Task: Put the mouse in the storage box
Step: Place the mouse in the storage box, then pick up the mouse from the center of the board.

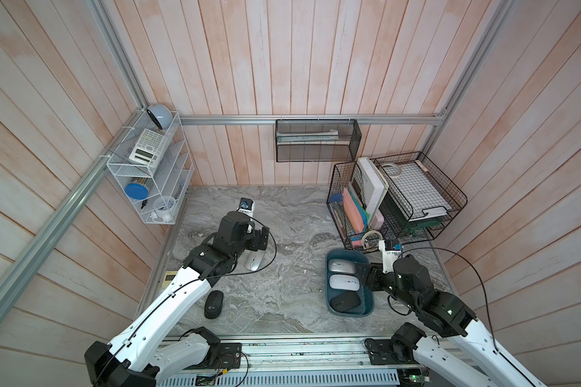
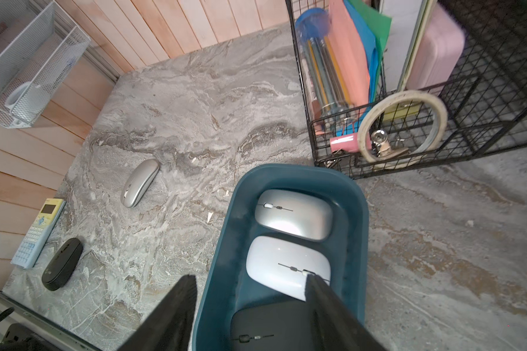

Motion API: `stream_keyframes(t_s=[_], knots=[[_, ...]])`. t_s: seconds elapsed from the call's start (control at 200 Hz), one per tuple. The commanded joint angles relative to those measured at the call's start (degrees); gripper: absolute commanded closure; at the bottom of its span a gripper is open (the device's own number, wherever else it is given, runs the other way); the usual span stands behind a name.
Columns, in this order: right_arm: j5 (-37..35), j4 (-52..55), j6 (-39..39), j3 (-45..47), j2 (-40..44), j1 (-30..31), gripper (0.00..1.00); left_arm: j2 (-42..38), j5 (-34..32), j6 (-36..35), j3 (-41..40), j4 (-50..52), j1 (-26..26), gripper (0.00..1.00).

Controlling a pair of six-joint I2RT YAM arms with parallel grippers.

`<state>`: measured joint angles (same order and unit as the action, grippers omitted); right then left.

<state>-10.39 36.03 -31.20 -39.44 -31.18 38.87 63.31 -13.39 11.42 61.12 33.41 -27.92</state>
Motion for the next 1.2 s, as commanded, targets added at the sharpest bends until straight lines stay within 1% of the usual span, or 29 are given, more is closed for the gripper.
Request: stream_keyframes(t_s=[0.0,0.07,0.145,0.275,0.4,0.47,0.565,0.83,0.925,1.025,1.11,1.195], knots=[[-4.78,1.29,4.90,-1.30,1.40,0.00,0.36,2.00,7.53,13.20,-4.41,1.37,6.26,0.00],[-6.29,1.06,6.23,-1.61,2.20,-0.19,0.36,4.55,10.03,15.75,-7.63,-0.64,7.89,0.00],[-6.08,0.60,6.42,-1.54,2.79,-0.53,0.36,7.91,9.45,17.22,-10.02,-2.88,7.90,0.00],[-4.85,-0.06,5.96,-0.22,3.49,-0.71,0.36,13.66,10.38,19.16,-14.33,-11.13,8.06,0.00],[-5.03,1.13,5.97,0.07,4.08,-0.75,0.36,19.12,10.01,19.22,-14.78,-15.44,8.06,0.00],[-5.76,1.62,6.06,0.09,5.19,-0.86,0.36,21.04,10.86,18.45,-15.14,-18.01,8.12,0.00],[-5.79,1.09,6.22,0.84,6.84,-0.82,0.36,23.24,10.04,17.96,-14.41,-18.47,8.14,0.00],[-5.79,1.53,6.37,0.29,6.53,-1.08,0.35,29.51,13.06,17.12,-12.41,-19.58,8.15,0.00],[-5.28,1.42,6.33,0.50,6.13,-1.26,0.35,30.11,14.80,17.19,-12.65,-20.49,8.19,0.00],[-5.49,1.54,6.17,0.53,6.08,-1.30,0.35,29.24,16.70,17.40,-13.85,-21.02,8.07,0.04],[-5.53,1.51,6.14,0.66,6.48,-1.29,0.35,28.80,13.89,17.62,-13.77,-18.13,7.97,0.05],[-5.38,1.32,6.12,0.91,6.84,-1.26,0.35,28.59,12.91,16.81,-13.99,-16.00,7.59,0.06]])
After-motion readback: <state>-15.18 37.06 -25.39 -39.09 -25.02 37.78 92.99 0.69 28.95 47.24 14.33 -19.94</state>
